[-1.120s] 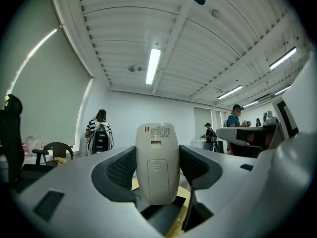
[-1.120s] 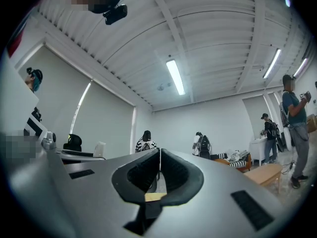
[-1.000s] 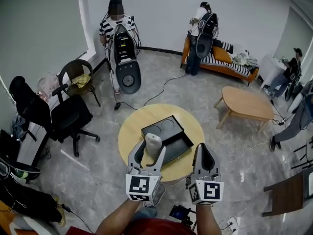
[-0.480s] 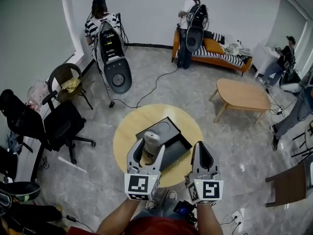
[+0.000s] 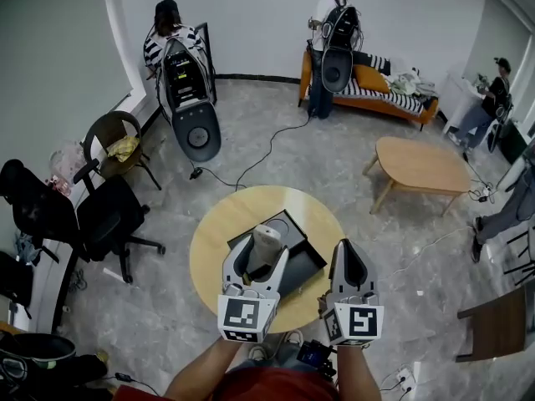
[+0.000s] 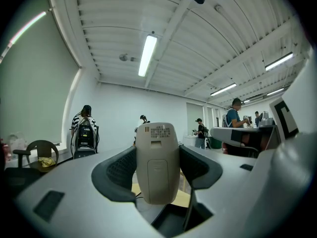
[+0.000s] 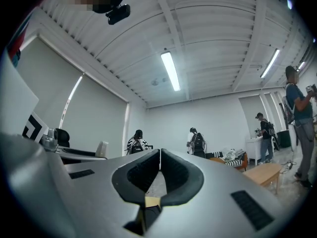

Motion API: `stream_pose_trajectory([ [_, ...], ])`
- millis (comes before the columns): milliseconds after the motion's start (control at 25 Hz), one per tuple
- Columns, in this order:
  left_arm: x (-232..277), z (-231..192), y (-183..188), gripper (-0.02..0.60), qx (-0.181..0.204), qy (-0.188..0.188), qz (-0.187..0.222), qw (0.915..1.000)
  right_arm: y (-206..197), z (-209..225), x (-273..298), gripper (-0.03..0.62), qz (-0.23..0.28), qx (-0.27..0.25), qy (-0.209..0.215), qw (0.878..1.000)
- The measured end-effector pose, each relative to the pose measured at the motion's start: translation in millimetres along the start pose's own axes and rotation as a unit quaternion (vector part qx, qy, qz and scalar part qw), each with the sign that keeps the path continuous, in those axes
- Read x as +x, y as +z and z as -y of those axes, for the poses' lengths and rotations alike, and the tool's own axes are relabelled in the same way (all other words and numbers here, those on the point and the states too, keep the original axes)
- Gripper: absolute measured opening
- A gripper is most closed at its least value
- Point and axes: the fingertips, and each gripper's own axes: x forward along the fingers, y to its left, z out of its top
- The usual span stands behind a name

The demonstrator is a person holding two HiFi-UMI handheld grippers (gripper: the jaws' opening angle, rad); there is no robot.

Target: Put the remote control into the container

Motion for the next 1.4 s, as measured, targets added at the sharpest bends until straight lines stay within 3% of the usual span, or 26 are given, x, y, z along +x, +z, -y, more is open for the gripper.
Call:
stream_pose_trajectory([
  [720, 43.5, 17.2, -50.3, 0.275, 0.005, -0.012, -0.099, 0.995, -16.0, 29.8, 25.6, 0.023, -0.012, 0.014, 0.001, 1.0],
  [1120, 44.6, 17.3, -110.9, 0.275, -0.031, -0.019, -0.186, 0.9819, -30.0, 21.0, 28.4, 0.023, -0.02, 0.009, 0.011, 1.0],
  [1400, 44.6, 20.7, -158.5, 0.275, -0.033, -0.029, -0.243, 0.9689, -30.6, 25.2, 26.7, 0.023, -0.024, 0.008, 0.001, 1.0],
])
